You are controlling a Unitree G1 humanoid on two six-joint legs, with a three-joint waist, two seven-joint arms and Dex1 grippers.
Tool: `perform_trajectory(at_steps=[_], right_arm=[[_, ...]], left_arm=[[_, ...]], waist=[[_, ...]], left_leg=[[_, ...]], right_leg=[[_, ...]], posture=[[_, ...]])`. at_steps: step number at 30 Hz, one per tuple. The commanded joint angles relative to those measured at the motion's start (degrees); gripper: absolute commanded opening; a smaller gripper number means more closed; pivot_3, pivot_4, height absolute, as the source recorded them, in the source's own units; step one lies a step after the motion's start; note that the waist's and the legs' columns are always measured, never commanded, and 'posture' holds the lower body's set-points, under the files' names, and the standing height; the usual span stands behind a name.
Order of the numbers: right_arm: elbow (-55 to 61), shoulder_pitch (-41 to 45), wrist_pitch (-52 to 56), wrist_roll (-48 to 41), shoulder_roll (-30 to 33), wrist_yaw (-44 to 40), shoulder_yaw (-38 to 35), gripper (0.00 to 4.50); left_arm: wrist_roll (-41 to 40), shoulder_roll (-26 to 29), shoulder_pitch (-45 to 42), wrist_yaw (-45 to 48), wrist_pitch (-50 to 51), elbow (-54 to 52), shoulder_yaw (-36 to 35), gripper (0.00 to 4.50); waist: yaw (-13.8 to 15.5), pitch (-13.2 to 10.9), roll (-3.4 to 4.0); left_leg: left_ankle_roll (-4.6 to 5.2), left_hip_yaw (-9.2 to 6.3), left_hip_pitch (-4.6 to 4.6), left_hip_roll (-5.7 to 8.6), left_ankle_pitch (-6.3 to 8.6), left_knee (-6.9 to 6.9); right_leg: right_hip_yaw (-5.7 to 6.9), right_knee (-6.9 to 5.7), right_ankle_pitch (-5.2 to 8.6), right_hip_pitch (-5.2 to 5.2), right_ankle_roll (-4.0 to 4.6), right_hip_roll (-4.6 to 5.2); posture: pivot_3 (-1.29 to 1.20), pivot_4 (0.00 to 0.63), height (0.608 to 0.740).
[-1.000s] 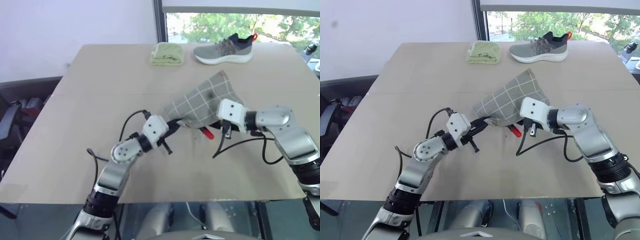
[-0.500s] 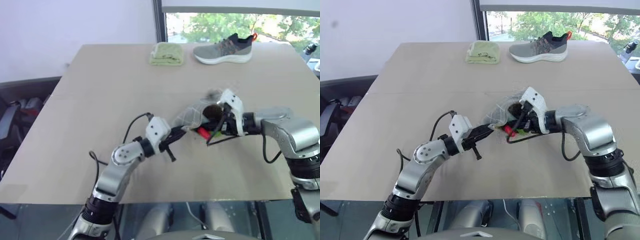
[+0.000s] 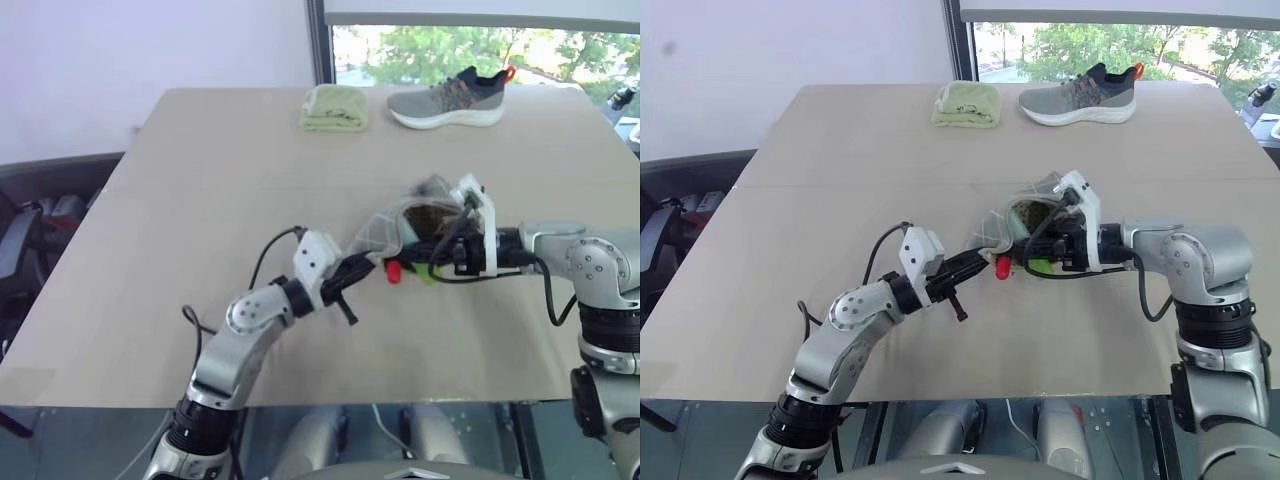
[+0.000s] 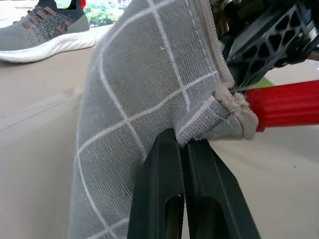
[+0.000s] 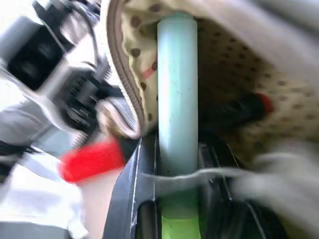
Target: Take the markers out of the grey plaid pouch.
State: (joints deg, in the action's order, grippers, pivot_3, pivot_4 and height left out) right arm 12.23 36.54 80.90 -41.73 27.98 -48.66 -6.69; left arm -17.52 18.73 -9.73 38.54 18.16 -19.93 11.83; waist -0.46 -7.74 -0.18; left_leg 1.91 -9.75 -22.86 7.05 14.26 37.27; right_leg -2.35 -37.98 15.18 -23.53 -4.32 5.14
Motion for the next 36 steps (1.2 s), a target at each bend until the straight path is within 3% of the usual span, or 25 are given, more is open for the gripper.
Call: perform_trajectory(at_steps=[1, 5, 9, 16, 21, 25, 30, 36], right_arm=[[-2.1, 1.3, 4.5, -3.9, -4.7, 4.7, -6.9, 0.36], [-2.7, 1.7, 6.6, -5.3, -6.8, 7.4, -10.4, 0.36], [-1.7, 1.6, 5.8, -6.6, -3.5, 6.7, -10.4, 0.36], [0.1, -1.4, 1.4, -9.9, 7.5, -1.1, -8.1, 0.36], [4.4, -7.2, -6.0, -11.3, 17.9, -12.2, -5.2, 0.36], [-1.4, -8.1, -13.4, -6.1, 21.4, -11.6, -6.5, 0.36], [-6.5, -17.3, -27.3, 5.1, 34.6, -18.2, -4.1, 0.36], [-12.9, -20.8, -36.5, 14.7, 35.9, -13.8, -1.6, 0.36]], left_arm=[[0.3, -0.5, 0.4, 0.0, -0.6, -2.6, 1.7, 0.0], [0.6, -0.9, 0.2, -0.7, -0.4, -2.4, 1.6, 0.0], [0.6, -0.8, 0.2, -1.2, -0.2, -2.2, 1.1, 0.0], [0.9, -0.4, 0.1, -1.5, -0.4, -1.5, 0.7, 0.0], [1.3, -0.1, -0.3, -2.0, -0.9, -1.1, 0.4, 0.0], [1.8, 0.3, -0.1, -2.1, -1.2, -1.1, 0.3, 0.0], [2.1, 1.1, 0.6, -1.7, -1.2, -1.7, -0.2, 0.0], [2.4, 2.0, 1.1, -1.4, -1.6, -1.9, -0.3, 0.0]], waist=[[0.0, 0.0, 0.0], [-0.1, 0.0, 0.01], [-0.1, 0.0, 0.01], [-0.1, 0.0, 0.0], [0.2, 0.0, 0.0], [-0.1, 0.0, -0.01], [1.5, 0.0, -0.01], [1.1, 0.0, -0.02]], left_leg=[[0.0, 0.0, 0.0, 0.0, 0.0, 0.0], [0.0, 0.0, 0.0, 0.0, 0.0, -0.02], [0.0, 0.01, 0.0, 0.0, 0.0, -0.02], [0.01, 0.02, -0.01, 0.0, 0.0, -0.02], [0.04, 0.03, -0.02, 0.0, 0.02, -0.02], [0.05, 0.11, 0.03, -0.01, 0.02, 0.0], [0.07, 0.07, -0.03, 0.01, 0.04, 0.01], [0.09, 0.32, 0.08, -0.05, 0.06, -0.01]], right_leg=[[0.0, 0.0, 0.0, 0.0, 0.0, 0.0], [-0.01, -0.01, 0.0, -0.02, 0.0, 0.0], [-0.01, 0.0, 0.0, -0.02, 0.0, 0.0], [0.0, 0.01, 0.0, -0.01, 0.0, 0.01], [0.02, 0.04, 0.0, 0.0, 0.0, 0.02], [-0.05, 0.0, 0.0, 0.02, -0.01, 0.0], [0.06, 0.08, 0.0, 0.02, -0.01, 0.02], [-0.17, 0.03, 0.0, 0.02, -0.01, -0.01]], posture=[[0.0, 0.15, 0.74], [0.0, 0.15, 0.74], [0.0, 0.15, 0.74], [0.0, 0.15, 0.74], [0.0, 0.15, 0.74], [0.0, 0.15, 0.74], [0.0, 0.15, 0.74], [0.0, 0.15, 0.74]])
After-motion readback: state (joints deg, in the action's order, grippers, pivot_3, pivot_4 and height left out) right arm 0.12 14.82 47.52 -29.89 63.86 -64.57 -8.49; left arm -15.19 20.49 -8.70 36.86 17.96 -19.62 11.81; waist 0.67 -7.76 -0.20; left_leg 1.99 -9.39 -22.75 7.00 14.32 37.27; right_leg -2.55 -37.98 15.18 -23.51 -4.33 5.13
